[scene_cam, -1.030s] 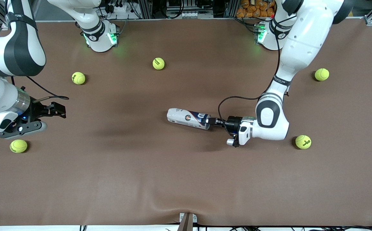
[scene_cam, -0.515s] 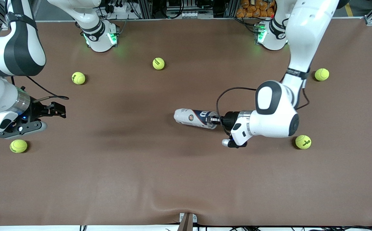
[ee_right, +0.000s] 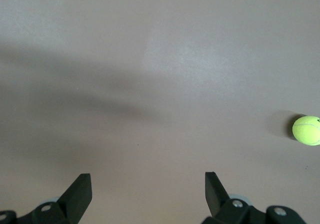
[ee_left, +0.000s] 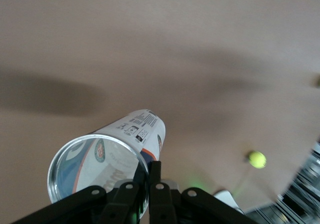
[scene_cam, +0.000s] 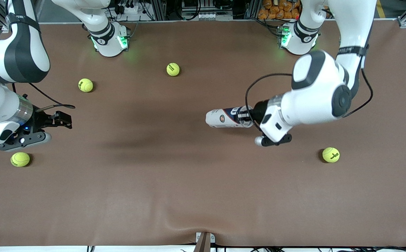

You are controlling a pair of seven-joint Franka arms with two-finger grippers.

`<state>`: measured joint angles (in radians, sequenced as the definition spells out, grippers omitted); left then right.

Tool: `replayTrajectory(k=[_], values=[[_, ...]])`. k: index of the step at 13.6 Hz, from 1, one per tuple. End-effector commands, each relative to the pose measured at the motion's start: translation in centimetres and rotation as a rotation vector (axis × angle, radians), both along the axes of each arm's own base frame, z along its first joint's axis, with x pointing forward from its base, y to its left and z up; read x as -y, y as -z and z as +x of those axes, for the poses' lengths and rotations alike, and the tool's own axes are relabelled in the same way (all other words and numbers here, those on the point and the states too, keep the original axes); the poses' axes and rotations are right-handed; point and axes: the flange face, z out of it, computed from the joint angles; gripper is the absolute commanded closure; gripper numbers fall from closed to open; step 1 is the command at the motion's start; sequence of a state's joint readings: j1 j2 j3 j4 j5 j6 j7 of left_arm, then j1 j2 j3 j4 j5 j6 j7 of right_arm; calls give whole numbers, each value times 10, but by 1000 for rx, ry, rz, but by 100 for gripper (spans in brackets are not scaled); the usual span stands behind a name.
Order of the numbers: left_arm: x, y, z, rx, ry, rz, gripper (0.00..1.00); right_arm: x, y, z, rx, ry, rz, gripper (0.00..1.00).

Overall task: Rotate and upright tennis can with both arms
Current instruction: 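Lift and rotate the can upright with the left gripper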

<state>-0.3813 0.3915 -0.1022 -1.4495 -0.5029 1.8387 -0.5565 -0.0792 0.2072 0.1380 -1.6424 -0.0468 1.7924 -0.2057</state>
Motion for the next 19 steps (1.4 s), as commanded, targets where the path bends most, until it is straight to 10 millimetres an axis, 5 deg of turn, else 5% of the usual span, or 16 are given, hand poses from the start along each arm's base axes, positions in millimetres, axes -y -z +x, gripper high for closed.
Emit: replayTrajectory(k=[1, 3, 7, 10, 14, 17, 19], values=[[33, -22, -30, 13, -39, 144, 100, -1, -6, -9, 3, 17, 12, 0], [57, -40, -44, 35, -78, 236, 100, -1, -6, -9, 3, 17, 12, 0], [82, -36, -67, 67, -110, 382, 100, -1, -5, -9, 1, 17, 13, 0], [103, 6, -70, 67, -179, 492, 99, 0, -5, -9, 1, 18, 13, 0], [124, 35, -69, 72, -208, 484, 96, -1, -5, -9, 1, 17, 13, 0], [178, 78, -93, 137, -248, 535, 96, 0, -5, -9, 1, 18, 13, 0], [185, 84, -95, 139, -250, 541, 96, -1, -5, -9, 1, 17, 13, 0]])
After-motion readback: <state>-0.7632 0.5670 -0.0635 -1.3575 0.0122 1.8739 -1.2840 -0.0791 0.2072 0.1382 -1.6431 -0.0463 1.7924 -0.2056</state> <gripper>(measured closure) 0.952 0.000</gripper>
